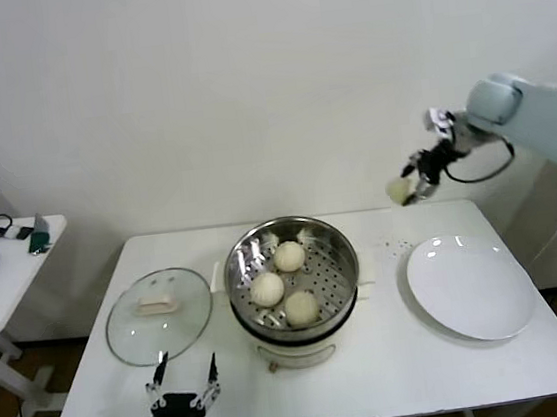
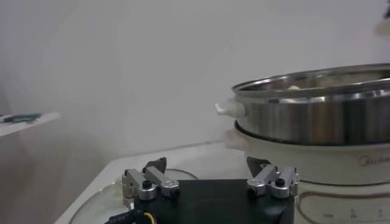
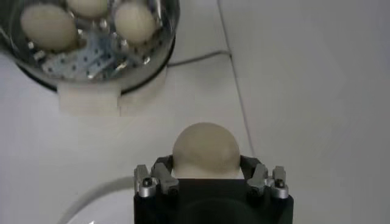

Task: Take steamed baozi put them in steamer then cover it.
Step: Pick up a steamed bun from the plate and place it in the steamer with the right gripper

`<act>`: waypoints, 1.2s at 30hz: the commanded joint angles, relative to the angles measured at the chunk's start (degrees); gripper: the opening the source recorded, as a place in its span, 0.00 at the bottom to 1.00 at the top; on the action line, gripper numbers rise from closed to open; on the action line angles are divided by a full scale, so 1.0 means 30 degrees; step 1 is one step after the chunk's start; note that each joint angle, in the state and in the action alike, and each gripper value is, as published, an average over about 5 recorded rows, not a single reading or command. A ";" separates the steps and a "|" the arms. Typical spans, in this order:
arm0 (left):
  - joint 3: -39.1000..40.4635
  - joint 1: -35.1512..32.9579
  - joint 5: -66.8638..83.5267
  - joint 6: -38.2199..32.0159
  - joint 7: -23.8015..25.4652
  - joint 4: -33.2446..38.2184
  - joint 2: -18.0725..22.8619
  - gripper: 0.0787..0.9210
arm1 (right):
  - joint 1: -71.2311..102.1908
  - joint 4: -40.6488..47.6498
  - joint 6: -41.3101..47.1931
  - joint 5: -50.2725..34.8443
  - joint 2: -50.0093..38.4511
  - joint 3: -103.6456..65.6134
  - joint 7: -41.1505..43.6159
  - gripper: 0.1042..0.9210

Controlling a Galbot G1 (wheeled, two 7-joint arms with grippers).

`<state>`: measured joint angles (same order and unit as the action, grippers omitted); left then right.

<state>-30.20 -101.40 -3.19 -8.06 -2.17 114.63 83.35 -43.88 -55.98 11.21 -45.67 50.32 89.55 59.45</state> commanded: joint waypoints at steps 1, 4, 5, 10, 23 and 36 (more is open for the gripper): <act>0.0269 -0.0132 0.0086 -0.0127 0.0007 -0.0026 -0.0696 0.88 | -0.5556 -0.3006 0.1100 -0.6700 0.4060 0.5897 -0.1034 0.74; 0.0338 -0.0225 0.0073 -0.0156 0.0009 -0.0015 -0.0928 0.88 | -0.5486 -0.3547 0.1251 -0.7403 0.5260 0.6237 -0.1330 0.74; 0.0350 -0.0243 0.0064 -0.0160 0.0010 -0.0002 -0.0981 0.88 | -0.5399 -0.3682 0.1274 -0.7540 0.5623 0.6340 -0.1400 0.74; 0.0340 -0.0230 0.0047 -0.0076 -0.0054 0.0117 -0.1086 0.88 | -0.4250 -0.4183 0.1463 -0.7582 0.7239 0.6534 -0.1960 0.74; 0.0155 -0.0162 0.0341 -0.0062 -0.0155 -0.0116 -0.1086 0.88 | -0.1655 -0.4149 0.1521 -0.6007 0.8969 0.6774 -0.2148 0.75; 0.0159 0.0015 0.0451 -0.0027 -0.0198 -0.0310 -0.1142 0.88 | -0.0917 -0.3908 0.1480 -0.4268 0.8392 0.7132 -0.2033 0.76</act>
<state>-29.87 -101.52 -1.96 -8.28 -2.76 113.83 80.02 -48.21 -67.78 15.47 -60.89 74.22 109.90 53.51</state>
